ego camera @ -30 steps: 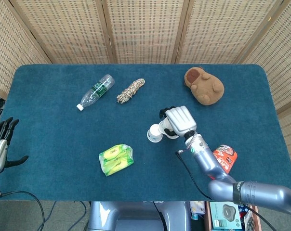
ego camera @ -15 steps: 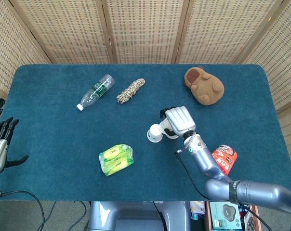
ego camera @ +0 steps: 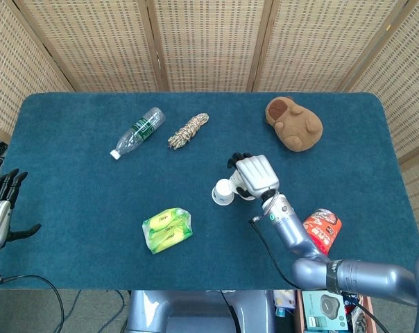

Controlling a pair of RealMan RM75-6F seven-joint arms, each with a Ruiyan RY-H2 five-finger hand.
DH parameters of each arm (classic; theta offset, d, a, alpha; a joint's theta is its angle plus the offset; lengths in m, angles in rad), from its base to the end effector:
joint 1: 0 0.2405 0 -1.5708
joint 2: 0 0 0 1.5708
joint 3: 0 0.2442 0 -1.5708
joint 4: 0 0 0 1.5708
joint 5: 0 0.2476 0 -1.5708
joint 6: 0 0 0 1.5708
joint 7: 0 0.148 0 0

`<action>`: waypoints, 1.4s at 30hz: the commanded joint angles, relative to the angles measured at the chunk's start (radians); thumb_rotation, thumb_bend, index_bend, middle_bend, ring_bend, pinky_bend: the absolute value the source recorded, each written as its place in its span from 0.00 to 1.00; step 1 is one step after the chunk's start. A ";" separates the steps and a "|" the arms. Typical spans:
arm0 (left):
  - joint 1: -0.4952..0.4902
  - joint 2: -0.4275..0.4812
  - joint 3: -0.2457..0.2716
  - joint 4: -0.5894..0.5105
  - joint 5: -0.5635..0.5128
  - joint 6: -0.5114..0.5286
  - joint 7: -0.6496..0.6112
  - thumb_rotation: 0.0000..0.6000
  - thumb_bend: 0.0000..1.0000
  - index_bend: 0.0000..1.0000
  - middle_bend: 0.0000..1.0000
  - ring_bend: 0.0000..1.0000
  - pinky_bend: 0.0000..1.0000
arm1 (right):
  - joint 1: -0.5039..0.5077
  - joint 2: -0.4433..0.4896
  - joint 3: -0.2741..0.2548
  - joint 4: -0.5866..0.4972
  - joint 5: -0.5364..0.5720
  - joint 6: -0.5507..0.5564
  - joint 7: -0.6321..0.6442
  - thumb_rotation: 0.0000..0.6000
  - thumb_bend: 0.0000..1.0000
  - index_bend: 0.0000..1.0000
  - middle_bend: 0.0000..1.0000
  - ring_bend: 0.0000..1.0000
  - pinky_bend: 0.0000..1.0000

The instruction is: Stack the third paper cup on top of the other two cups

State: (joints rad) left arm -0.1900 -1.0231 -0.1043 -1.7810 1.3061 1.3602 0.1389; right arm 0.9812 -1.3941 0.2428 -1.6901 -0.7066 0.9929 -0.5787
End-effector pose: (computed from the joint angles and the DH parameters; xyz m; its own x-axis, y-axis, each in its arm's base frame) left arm -0.2904 0.2270 0.1311 0.4238 0.0554 0.9040 0.9029 0.0532 -0.4265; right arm -0.0613 -0.3780 -0.0103 0.4770 -0.2300 0.8483 -0.8545 -0.3473 0.3863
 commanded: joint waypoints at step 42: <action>0.074 -0.086 0.049 0.111 0.158 0.157 -0.063 1.00 0.16 0.00 0.00 0.00 0.00 | -0.729 0.175 -0.378 0.147 -0.890 0.765 0.580 1.00 0.00 0.00 0.00 0.00 0.00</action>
State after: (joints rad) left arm -0.1215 -1.1059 -0.0585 -1.6751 1.4586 1.5113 0.0825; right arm 0.3086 -1.1783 -0.1019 -1.6059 -1.5600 1.7215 -0.0382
